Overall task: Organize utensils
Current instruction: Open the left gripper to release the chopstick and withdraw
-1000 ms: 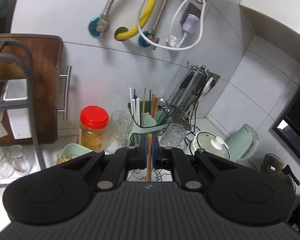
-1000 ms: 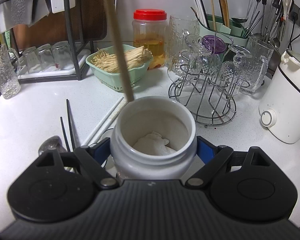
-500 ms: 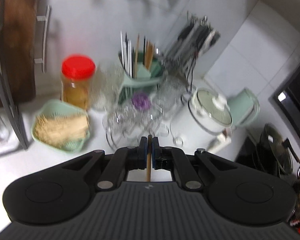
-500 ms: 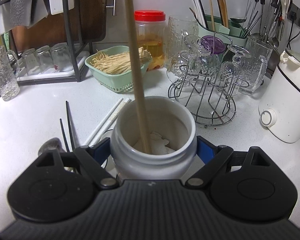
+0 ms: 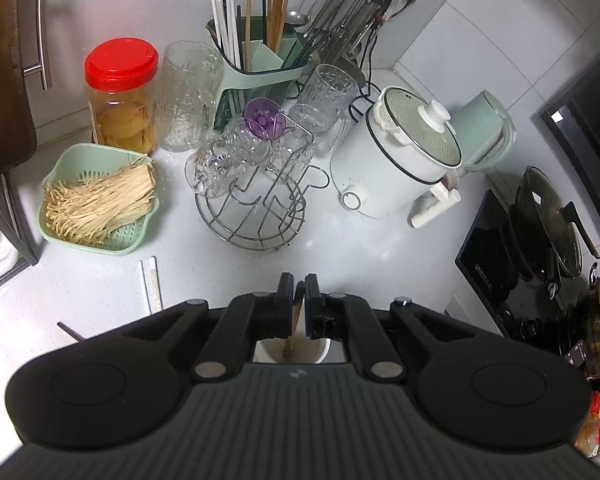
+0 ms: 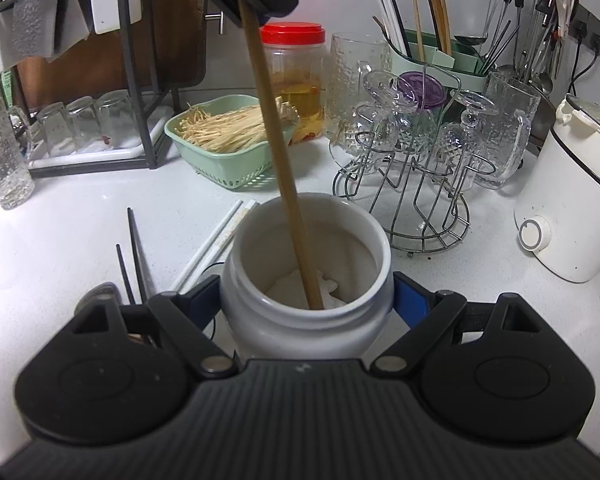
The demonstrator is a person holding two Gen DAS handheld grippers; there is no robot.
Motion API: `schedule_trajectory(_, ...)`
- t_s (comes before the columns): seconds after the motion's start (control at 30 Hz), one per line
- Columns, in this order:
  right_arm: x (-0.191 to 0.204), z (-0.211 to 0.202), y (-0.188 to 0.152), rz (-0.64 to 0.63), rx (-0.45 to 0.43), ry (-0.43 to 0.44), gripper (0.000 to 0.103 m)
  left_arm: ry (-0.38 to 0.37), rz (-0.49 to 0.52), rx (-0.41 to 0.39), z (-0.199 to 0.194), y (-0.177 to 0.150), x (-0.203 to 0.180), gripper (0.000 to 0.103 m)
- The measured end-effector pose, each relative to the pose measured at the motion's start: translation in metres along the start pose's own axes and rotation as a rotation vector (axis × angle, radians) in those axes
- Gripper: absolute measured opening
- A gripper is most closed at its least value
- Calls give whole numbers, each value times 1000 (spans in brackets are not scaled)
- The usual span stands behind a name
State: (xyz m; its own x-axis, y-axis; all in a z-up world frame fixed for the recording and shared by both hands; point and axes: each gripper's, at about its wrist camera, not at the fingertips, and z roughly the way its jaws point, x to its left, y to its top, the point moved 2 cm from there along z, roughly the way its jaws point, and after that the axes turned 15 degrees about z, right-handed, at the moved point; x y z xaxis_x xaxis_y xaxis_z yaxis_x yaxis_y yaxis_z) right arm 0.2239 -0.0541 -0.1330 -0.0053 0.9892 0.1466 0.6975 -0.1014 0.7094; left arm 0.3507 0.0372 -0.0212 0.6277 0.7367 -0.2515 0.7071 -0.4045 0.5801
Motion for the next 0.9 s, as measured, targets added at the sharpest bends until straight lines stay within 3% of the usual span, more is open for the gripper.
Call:
schedule_trajectory(0.37, 1, 3, 4, -5, 19, -4, 91, 0, -3, 15, -4, 3, 1, 6)
schedule_trajectory(0.43, 1, 3, 4, -4, 18, -3, 91, 23, -3, 12, -6, 4, 0, 18)
schedule_trajectory(0.5, 1, 2, 4, -1, 15, -3, 91, 29, -8, -8, -10, 3, 2, 45)
schedule_trajectory(0.9, -1, 3, 5, 1, 13, 16, 91, 108, -4, -130, -56, 4, -4, 50)
